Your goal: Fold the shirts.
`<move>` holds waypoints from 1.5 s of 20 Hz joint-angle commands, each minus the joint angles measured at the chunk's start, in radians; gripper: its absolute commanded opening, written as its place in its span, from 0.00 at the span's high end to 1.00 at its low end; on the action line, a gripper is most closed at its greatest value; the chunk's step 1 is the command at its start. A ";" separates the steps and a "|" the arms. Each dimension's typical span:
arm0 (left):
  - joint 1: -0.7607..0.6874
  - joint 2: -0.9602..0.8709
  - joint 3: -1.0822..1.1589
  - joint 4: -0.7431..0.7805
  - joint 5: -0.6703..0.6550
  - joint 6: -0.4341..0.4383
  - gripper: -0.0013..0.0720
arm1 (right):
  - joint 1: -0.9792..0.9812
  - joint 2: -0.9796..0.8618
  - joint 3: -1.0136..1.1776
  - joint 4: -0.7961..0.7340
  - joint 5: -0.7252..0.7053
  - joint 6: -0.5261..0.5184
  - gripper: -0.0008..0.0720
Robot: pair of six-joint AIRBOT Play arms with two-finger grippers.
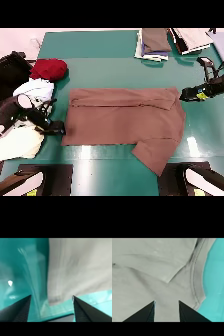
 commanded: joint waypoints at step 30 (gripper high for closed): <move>-0.083 0.072 -0.035 -0.158 0.100 0.036 0.95 | -0.026 0.051 -0.589 0.151 0.080 -0.006 0.97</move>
